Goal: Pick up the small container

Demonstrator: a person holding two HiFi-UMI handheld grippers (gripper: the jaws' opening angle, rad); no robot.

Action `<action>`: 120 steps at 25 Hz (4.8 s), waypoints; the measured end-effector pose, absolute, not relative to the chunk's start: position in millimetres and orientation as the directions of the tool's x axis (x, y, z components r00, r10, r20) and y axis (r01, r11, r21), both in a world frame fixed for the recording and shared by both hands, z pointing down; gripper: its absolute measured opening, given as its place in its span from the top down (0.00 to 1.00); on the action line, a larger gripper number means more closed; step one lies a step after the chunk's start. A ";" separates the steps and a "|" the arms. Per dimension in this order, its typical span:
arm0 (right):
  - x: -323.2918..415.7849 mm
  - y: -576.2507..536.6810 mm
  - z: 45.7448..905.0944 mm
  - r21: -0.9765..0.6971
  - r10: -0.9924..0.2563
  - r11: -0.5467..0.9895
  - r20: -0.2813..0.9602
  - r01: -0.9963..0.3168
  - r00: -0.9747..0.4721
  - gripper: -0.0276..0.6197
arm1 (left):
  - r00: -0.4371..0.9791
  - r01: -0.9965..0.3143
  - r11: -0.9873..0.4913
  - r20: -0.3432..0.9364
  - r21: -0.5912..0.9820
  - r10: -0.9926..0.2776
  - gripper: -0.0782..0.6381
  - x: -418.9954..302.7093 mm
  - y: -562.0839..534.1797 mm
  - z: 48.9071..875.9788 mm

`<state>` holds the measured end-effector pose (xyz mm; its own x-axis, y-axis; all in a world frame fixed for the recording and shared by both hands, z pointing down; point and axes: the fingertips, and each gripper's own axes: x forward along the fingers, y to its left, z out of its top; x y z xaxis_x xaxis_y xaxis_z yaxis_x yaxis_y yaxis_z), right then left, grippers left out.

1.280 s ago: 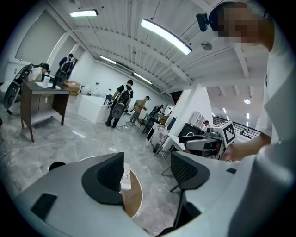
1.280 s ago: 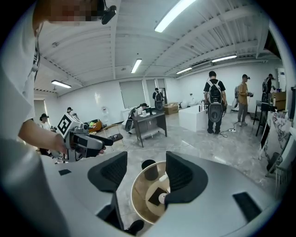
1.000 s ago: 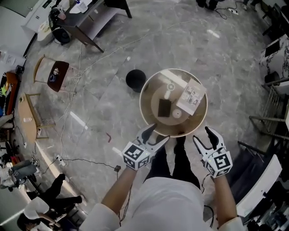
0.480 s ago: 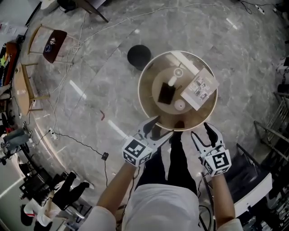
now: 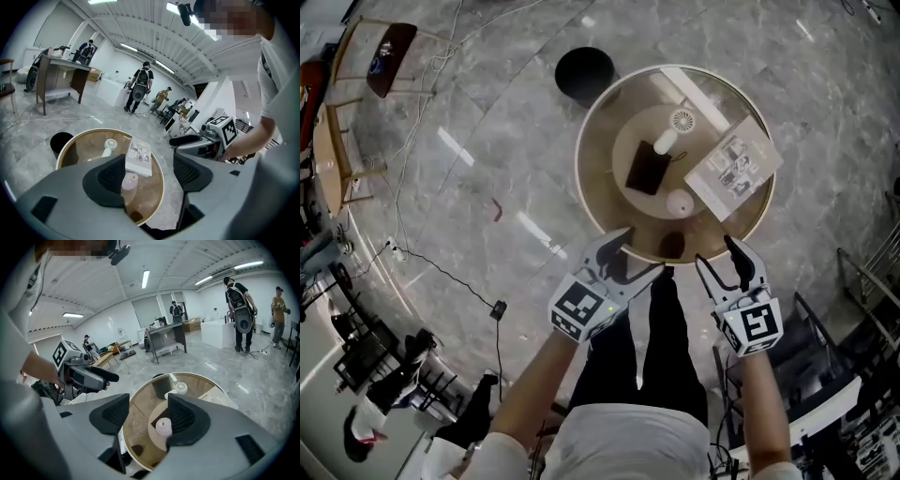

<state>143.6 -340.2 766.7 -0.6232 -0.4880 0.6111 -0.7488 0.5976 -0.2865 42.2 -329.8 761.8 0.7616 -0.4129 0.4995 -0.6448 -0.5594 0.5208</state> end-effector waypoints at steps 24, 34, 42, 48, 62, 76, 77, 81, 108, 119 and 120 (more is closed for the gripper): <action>111.2 -343.1 965.9 -0.231 -0.372 0.716 0.672 -0.659 -0.640 0.56 | 0.753 -0.648 -0.532 0.562 0.545 -0.341 0.43 57.3 -318.8 937.8; 104.6 -351.5 995.9 -0.112 -0.422 0.759 0.666 -0.641 -0.616 0.66 | 0.760 -0.643 -0.507 0.563 0.574 -0.325 0.43 60.7 -316.6 965.4; 103.2 -345.2 994.2 -0.022 -0.438 0.799 0.663 -0.600 -0.607 0.73 | 0.780 -0.626 -0.411 0.537 0.662 -0.322 0.42 57.6 -316.1 975.2; 100.1 -348.2 992.6 -0.056 -0.420 0.798 0.663 -0.600 -0.620 0.73 | 0.823 -0.562 -0.323 0.478 0.761 -0.306 0.36 56.1 -315.5 980.8; 91.0 -348.0 950.3 -0.113 -0.318 0.850 0.668 -0.515 -0.672 0.73 | 0.886 -0.253 -0.035 0.217 0.967 -0.409 0.34 64.0 -340.9 974.2; 76.1 -354.2 866.5 -0.132 -0.264 0.881 0.659 -0.454 -0.704 0.73 | 0.835 0.049 0.124 0.028 0.991 -0.549 0.32 74.8 -367.7 920.2; 74.6 -353.8 858.9 -0.133 -0.264 0.881 0.656 -0.453 -0.707 0.73 | 0.828 0.076 0.127 0.008 0.989 -0.560 0.32 75.1 -369.6 913.2; 67.4 -352.7 825.7 -0.145 -0.272 0.876 0.640 -0.461 -0.718 0.73 | 0.815 0.157 0.123 -0.058 0.980 -0.576 0.34 76.0 -372.9 880.4; 34.0 -330.5 586.0 -0.093 -0.415 0.840 0.523 -0.534 -0.744 0.73 | 0.800 0.358 0.078 -0.263 0.930 -0.540 0.45 53.5 -350.4 634.1; 26.2 -297.2 523.6 -0.098 -0.482 0.801 0.481 -0.591 -0.733 0.73 | 0.846 0.361 0.109 -0.276 0.926 -0.456 0.46 48.6 -315.9 570.2; 25.5 -296.4 516.7 -0.095 -0.491 0.797 0.474 -0.597 -0.731 0.73 | 0.850 0.359 0.105 -0.278 0.927 -0.447 0.46 47.9 -315.3 562.8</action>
